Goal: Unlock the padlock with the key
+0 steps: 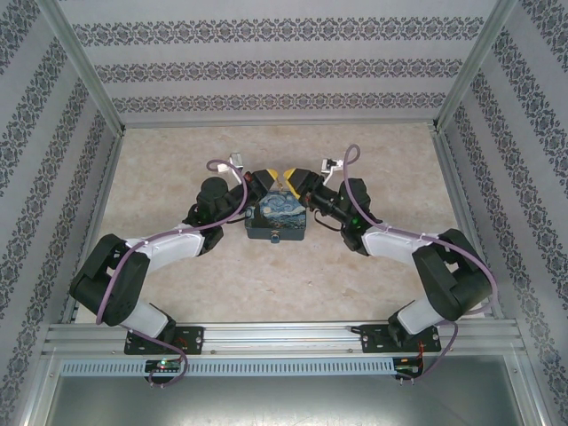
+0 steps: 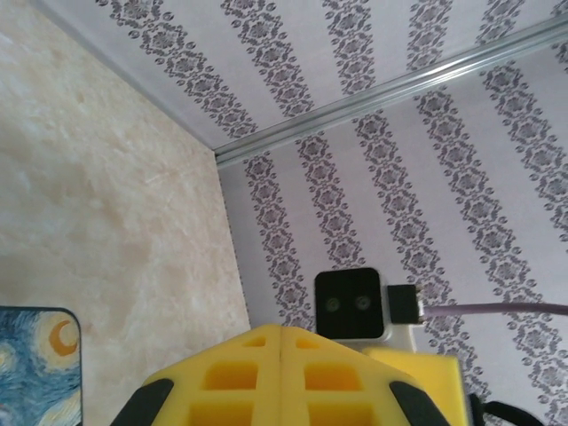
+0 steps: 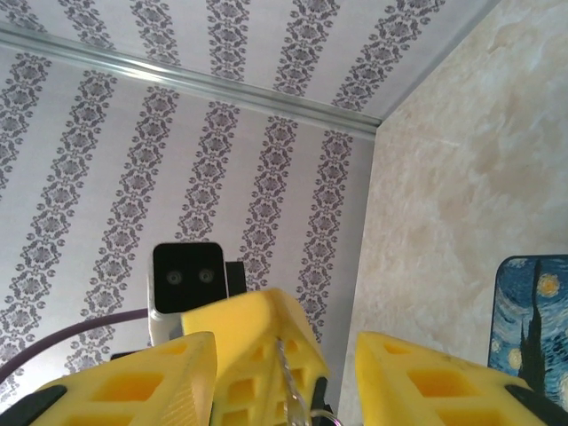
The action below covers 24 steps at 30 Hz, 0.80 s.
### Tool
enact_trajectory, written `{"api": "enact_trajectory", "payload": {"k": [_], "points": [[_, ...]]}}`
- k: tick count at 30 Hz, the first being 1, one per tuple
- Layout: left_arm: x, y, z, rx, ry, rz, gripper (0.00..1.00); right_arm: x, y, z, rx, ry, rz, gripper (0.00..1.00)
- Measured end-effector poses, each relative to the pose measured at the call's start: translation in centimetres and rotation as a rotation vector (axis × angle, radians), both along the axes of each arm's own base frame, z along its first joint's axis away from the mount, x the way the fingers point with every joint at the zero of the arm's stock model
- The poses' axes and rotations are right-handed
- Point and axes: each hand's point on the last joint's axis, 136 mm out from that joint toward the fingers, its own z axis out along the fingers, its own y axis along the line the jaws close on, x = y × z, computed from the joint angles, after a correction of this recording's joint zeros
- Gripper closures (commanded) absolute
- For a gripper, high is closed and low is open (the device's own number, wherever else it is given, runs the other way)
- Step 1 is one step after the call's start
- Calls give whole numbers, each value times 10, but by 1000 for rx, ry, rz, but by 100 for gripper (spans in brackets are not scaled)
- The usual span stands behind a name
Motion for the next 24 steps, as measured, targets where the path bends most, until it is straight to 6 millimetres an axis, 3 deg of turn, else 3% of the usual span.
{"api": "enact_trajectory", "payload": {"k": [8,18,24], "points": [[2,2,3,-20,0,20,100,-1,10,-12,7,22,23,59],[2,3,3,-24,3,21,100,-9,19,-5,29,-4,50,69],[3,4,3,-22,6,29,100,-10,23,-8,33,3,61,95]]}}
